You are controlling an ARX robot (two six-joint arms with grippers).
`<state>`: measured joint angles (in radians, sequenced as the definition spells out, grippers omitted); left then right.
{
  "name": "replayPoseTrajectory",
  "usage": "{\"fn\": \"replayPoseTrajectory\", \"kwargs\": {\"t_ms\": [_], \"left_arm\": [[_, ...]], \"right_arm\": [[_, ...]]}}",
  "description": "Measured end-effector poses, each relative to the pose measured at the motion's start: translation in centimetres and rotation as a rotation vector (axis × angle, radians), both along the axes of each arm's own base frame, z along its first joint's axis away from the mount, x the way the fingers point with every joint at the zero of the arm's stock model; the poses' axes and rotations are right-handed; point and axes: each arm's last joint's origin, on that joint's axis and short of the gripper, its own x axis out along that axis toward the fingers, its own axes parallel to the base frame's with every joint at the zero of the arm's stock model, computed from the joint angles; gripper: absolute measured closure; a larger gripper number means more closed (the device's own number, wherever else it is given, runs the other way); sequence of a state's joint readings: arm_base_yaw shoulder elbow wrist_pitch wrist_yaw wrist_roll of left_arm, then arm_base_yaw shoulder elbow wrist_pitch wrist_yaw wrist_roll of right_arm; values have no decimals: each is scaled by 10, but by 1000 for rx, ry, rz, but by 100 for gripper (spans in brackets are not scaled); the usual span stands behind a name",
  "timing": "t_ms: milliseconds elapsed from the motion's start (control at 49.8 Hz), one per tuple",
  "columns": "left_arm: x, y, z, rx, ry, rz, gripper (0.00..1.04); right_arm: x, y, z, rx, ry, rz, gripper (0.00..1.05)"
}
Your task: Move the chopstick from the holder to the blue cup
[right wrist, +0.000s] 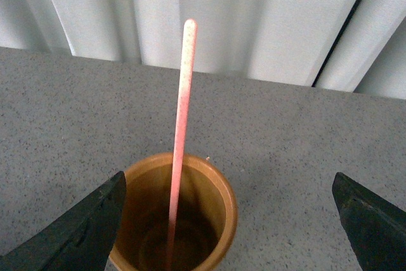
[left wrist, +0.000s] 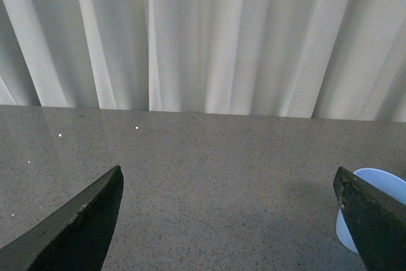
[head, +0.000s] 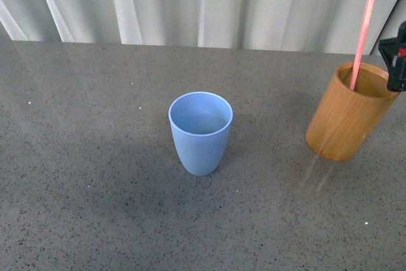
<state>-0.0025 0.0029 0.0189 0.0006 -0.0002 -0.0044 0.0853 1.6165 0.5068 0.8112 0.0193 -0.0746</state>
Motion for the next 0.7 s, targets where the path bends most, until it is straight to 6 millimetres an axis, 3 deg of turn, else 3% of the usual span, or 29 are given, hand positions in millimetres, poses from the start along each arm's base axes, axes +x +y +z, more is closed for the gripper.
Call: {"fn": "replayPoseTrajectory", "kwargs": {"t_ms": [301,703], "left_arm": [[0,0,0,0,0,0,7],[0,0,0,0,0,0,7]], "right_arm": [[35,12,5,31,-27,-7,10],[73,24,-10,50,-20,-14,10]]}}
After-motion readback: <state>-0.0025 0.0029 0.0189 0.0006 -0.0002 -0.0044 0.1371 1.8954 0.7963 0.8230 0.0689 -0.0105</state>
